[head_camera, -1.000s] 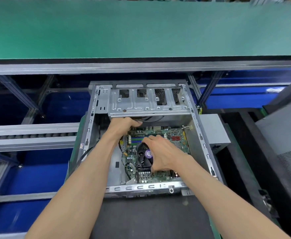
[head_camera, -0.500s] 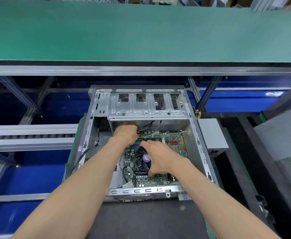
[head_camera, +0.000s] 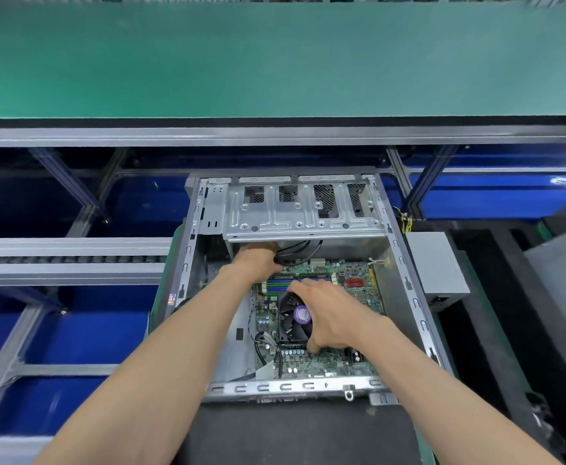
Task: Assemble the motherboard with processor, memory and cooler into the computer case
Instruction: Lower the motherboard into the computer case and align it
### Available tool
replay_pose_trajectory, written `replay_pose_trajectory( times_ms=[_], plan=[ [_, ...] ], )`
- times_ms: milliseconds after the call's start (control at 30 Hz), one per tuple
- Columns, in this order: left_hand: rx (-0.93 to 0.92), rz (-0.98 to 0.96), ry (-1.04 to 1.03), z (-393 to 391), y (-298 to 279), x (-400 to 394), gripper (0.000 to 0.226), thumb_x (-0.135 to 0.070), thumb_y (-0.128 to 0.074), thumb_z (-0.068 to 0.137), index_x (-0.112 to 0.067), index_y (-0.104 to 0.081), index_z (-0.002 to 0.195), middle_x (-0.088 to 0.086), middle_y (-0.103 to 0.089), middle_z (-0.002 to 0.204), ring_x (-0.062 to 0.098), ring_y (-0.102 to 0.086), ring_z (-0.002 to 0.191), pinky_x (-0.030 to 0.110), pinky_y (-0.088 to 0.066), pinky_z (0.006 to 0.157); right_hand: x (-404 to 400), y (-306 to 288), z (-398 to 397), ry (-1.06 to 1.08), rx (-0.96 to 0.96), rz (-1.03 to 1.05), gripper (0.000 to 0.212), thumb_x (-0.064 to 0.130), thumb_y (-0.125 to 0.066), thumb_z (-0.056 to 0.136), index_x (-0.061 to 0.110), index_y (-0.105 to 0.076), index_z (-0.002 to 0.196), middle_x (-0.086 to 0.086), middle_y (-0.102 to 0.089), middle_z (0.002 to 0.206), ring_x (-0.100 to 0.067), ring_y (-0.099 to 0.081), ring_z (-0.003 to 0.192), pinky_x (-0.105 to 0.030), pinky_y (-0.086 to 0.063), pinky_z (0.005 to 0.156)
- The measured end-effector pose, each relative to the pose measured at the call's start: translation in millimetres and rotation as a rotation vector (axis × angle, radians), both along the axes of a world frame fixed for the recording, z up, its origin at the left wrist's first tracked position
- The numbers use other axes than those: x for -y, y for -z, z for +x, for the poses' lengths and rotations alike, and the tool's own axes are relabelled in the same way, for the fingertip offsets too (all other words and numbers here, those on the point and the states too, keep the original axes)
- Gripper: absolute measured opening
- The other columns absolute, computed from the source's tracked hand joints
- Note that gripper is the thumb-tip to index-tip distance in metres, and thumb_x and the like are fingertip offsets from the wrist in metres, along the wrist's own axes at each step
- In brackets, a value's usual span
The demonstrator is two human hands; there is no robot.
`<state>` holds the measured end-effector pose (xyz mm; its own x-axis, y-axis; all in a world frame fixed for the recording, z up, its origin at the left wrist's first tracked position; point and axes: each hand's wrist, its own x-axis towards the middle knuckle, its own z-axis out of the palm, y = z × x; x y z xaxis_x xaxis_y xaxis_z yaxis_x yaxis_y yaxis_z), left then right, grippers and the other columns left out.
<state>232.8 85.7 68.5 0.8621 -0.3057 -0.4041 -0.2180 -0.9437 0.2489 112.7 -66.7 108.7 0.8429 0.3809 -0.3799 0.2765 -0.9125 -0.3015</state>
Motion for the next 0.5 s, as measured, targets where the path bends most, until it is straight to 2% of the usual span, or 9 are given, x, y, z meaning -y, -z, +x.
replay_pose_trajectory(
  times_ms=[100, 167, 367, 500],
  plan=[
    [-0.012, 0.007, -0.01, -1.5, 3.7, -4.5, 0.051, -0.036, -0.065, 0.096, -0.013, -0.053, 0.139, 0.007, -0.054, 0.141, 0.031, -0.048, 0.13, 0.035, -0.04, 0.109, 0.4, 1.9, -5.0, -0.015, 0.008, -0.007, 0.099, 0.034, -0.096, 0.058, 0.016, -0.04, 0.138, -0.004, -0.052, 0.13, -0.028, -0.052, 0.115, -0.04, -0.05, 0.09],
    [-0.001, 0.001, -0.002, -2.4, 4.6, -5.4, 0.055, -0.034, -0.067, 0.095, -0.013, -0.049, 0.143, 0.008, -0.053, 0.143, 0.032, -0.047, 0.131, 0.036, -0.04, 0.11, 0.1, 1.5, -5.5, -0.021, 0.01, -0.013, 0.098, 0.035, -0.096, 0.058, 0.016, -0.04, 0.137, -0.004, -0.052, 0.13, -0.028, -0.051, 0.116, -0.041, -0.051, 0.092],
    [-0.007, -0.043, 0.002, -2.7, 5.6, -6.8, 0.052, -0.028, -0.067, 0.095, -0.015, -0.05, 0.142, 0.007, -0.056, 0.14, 0.031, -0.049, 0.129, 0.034, -0.042, 0.107, -1.1, -0.1, -4.3, -0.024, 0.038, -0.037, 0.094, 0.037, -0.097, 0.055, 0.016, -0.044, 0.13, -0.003, -0.055, 0.122, -0.028, -0.056, 0.107, -0.04, -0.053, 0.082],
    [-0.042, -0.031, -0.017, -1.4, 4.6, -5.1, 0.05, -0.026, -0.065, 0.096, -0.013, -0.05, 0.141, 0.01, -0.057, 0.138, 0.032, -0.052, 0.126, 0.034, -0.046, 0.103, 0.1, 0.7, -4.4, -0.033, 0.04, -0.029, 0.094, 0.036, -0.097, 0.054, 0.017, -0.044, 0.13, -0.002, -0.055, 0.122, -0.028, -0.055, 0.107, -0.038, -0.051, 0.082]
  ],
)
